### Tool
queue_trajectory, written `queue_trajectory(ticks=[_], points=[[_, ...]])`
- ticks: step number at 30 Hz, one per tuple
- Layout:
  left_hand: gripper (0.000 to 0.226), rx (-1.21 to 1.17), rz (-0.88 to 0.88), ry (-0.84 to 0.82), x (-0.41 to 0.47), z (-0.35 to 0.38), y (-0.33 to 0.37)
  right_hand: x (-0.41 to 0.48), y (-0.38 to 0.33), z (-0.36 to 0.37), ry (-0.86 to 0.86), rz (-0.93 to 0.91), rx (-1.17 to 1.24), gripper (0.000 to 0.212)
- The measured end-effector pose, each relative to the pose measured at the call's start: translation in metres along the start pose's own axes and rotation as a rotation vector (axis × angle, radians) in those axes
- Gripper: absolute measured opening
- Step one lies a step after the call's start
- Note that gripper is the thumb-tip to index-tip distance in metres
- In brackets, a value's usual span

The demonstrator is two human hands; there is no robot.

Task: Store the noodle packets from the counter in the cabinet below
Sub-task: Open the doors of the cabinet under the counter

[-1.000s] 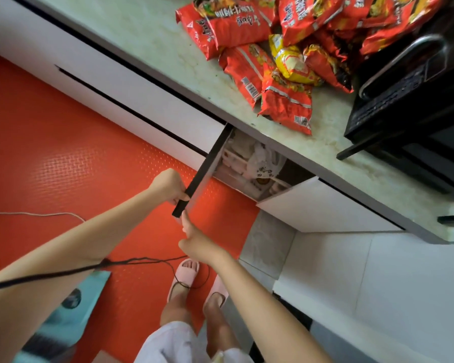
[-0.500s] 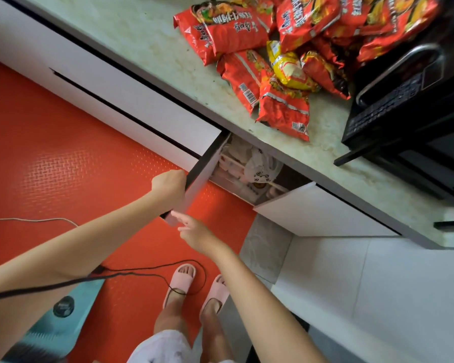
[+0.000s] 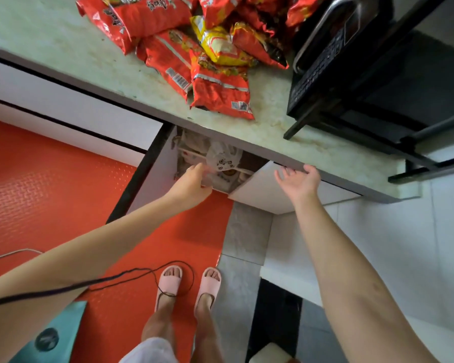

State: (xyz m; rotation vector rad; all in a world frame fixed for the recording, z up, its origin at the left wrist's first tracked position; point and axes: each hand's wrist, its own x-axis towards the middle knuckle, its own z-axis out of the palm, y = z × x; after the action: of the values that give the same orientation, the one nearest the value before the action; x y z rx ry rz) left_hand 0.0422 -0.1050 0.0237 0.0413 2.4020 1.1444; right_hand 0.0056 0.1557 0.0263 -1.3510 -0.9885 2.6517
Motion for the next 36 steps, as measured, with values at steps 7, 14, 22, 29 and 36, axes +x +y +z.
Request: queue_trajectory(ticks=[7, 14, 22, 29, 36], points=[[0.036, -0.085, 0.008, -0.052, 0.002, 0.03, 0.013, 0.006, 0.004, -0.009, -0.041, 0.024, 0.15, 0.057], [0.036, -0.098, 0.006, -0.118, 0.003, 0.055, 0.026, 0.006, 0.022, -0.042, 0.001, -0.003, -0.094, 0.047], [0.043, 0.018, 0.087, -0.316, -0.002, 0.094, 0.063, -0.043, 0.025, -0.115, 0.123, -0.001, -0.532, 0.034], [0.039, 0.092, 0.176, -0.424, -0.013, 0.124, 0.098, -0.076, 0.015, -0.19, 0.362, -0.214, -1.035, 0.026], [0.038, 0.176, 0.238, -0.553, -0.023, 0.154, 0.12, -0.101, -0.019, -0.25, 0.604, -0.231, -1.942, 0.042]])
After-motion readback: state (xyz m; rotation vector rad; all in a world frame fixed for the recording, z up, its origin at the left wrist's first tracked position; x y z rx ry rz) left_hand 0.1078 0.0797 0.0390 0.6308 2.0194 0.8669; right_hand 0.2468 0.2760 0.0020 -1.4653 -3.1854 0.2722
